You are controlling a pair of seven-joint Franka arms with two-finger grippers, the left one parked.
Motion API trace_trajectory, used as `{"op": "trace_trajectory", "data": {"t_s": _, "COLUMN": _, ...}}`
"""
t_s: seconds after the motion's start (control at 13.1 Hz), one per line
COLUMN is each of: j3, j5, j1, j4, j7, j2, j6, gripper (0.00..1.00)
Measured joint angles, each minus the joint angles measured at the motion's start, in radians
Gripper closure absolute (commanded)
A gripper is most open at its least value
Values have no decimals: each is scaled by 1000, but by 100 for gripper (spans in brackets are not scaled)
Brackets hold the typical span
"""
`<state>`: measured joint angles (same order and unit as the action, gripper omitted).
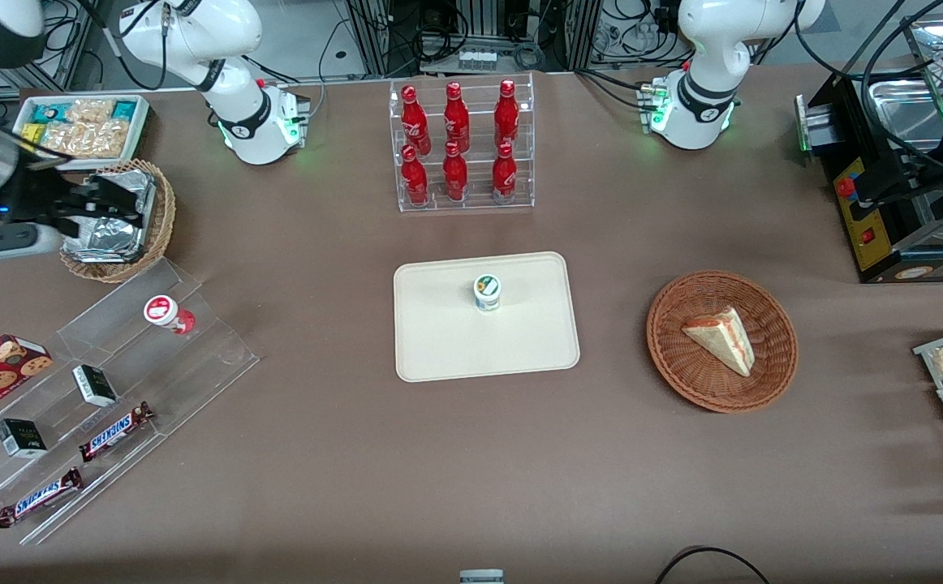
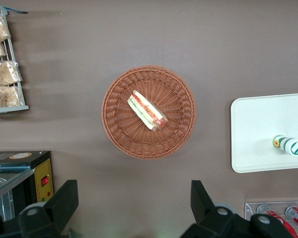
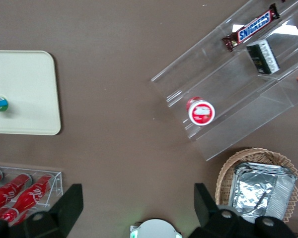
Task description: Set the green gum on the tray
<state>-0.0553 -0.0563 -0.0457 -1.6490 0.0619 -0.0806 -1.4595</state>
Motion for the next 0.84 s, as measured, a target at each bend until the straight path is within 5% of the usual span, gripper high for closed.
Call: {"op": "trace_trajectory", "data": {"t_s": 0.84, "j3": -50, "j5": 46, "j1": 38, "j4": 23, "j7": 79, "j2": -1, "j6": 9, "gripper": 1}}
